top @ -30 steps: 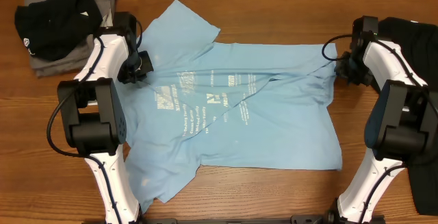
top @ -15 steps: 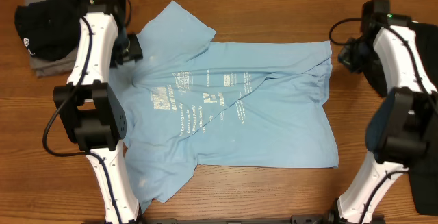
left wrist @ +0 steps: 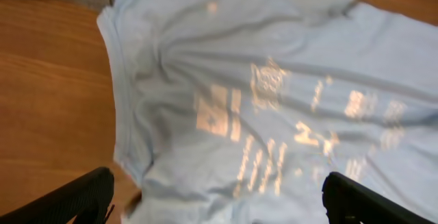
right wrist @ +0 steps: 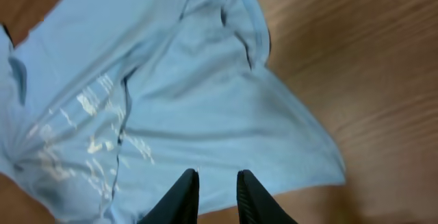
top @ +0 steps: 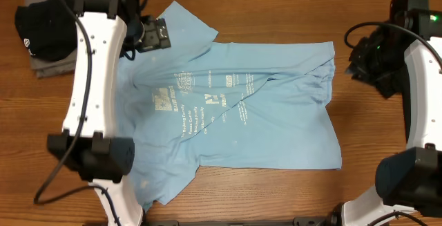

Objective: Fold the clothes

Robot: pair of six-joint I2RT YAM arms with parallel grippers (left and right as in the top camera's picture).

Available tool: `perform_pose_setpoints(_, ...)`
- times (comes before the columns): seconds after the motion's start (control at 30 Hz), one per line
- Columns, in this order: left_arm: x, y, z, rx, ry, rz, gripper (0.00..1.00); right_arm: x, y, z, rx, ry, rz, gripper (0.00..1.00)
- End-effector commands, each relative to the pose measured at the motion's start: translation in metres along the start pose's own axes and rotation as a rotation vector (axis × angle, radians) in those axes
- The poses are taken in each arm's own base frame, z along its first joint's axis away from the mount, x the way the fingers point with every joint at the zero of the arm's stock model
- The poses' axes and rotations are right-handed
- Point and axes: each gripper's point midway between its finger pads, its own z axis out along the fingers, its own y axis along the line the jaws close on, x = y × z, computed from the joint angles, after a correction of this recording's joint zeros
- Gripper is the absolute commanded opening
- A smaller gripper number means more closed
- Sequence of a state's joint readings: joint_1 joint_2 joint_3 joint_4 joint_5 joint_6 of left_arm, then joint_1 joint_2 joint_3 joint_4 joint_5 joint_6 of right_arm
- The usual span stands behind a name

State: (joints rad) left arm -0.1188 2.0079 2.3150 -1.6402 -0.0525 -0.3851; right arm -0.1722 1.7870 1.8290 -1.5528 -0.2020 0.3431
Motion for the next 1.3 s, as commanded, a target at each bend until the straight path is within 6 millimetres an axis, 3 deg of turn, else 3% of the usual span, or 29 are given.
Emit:
perform_pose_setpoints(0.0, 0.016, 0.004, -0.052, 0.013, -0.094, -0.051, 1.0, 0.018, 0.014, -0.027, -0.045, -0.034, -0.083, 0.22)
perform_pose_setpoints(0.23, 0.05, -0.004, -0.104, 0.079, -0.196, 0.006, 1.0, 0.059, 0.02, -0.057, -0.029, -0.068, -0.183, 0.28)
perform_pose_setpoints(0.33, 0.079, 0.002, -0.111, 0.089, -0.182, 0.027, 1.0, 0.076, 0.019, -0.063, -0.013, -0.068, -0.214, 0.39)
perform_pose_setpoints(0.43, 0.111, 0.023, -0.107, 0.051, -0.154, 0.0, 1.0, 0.095, 0.021, -0.062, -0.017, -0.06, -0.253, 0.52)
perform_pose_setpoints(0.47, 0.124, 0.032, -0.103, 0.037, -0.141, -0.02, 1.0, 0.101, 0.021, -0.061, -0.018, -0.056, -0.265, 0.97)
perform_pose_setpoints(0.5, 0.135, 0.04, -0.099, 0.025, -0.128, -0.046, 1.0, 0.107, 0.021, -0.059, -0.019, -0.052, -0.275, 1.0)
perform_pose_setpoints(0.63, 0.174, 0.064, -0.079, -0.014, -0.064, -0.11, 1.0, 0.121, 0.015, -0.047, -0.007, -0.02, -0.29, 1.0)
perform_pose_setpoints(0.87, 0.22, 0.08, -0.02, -0.132, 0.157, -0.142, 1.0, 0.118, 0.011, -0.016, 0.002, 0.007, -0.263, 1.0)
perform_pose_setpoints(1.07, 0.253, 0.073, 0.037, -0.135, 0.335, -0.136, 0.99, 0.118, 0.01, 0.01, -0.01, 0.034, -0.26, 1.0)
perform_pose_setpoints(1.27, 0.293, 0.065, 0.075, -0.072, 0.495, -0.117, 0.97, 0.116, 0.009, 0.029, -0.018, 0.038, -0.259, 1.0)
